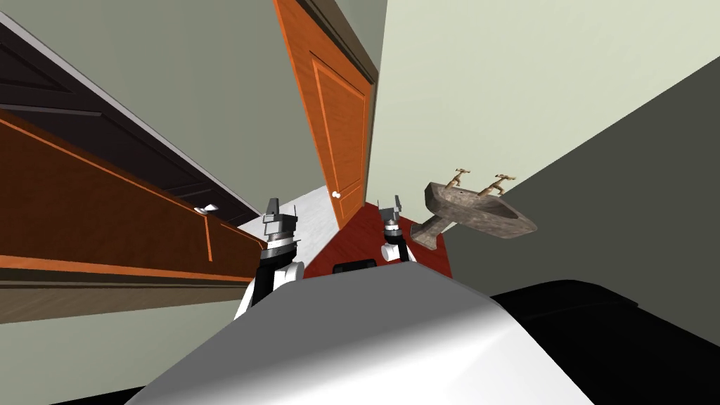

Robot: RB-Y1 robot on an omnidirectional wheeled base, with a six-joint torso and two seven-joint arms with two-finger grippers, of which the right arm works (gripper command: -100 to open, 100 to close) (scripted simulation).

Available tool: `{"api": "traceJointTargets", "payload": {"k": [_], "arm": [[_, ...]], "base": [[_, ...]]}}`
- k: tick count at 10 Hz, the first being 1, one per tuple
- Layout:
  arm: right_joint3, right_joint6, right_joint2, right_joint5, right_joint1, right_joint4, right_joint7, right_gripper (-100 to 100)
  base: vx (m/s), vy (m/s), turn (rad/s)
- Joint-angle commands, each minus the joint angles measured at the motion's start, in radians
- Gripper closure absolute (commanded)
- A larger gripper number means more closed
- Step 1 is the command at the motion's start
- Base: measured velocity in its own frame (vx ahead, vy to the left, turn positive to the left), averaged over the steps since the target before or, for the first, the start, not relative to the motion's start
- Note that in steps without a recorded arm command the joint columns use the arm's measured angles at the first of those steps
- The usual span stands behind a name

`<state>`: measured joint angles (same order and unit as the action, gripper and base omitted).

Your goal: Push the door open

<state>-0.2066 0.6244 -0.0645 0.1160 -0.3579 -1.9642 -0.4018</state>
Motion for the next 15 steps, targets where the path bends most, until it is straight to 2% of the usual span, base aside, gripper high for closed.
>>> {"api": "traceJointTargets", "payload": {"k": [1,15], "arm": [[-0.025,0.004,-0.007,0.004,0.014,0.034,-0.038,-100],[-0.275,0.042,-0.033,0.029,0.151,0.352,-0.360,-100]], "base": [[0.105,-0.001,-0.026],[0.101,-0.010,-0.026]]}}
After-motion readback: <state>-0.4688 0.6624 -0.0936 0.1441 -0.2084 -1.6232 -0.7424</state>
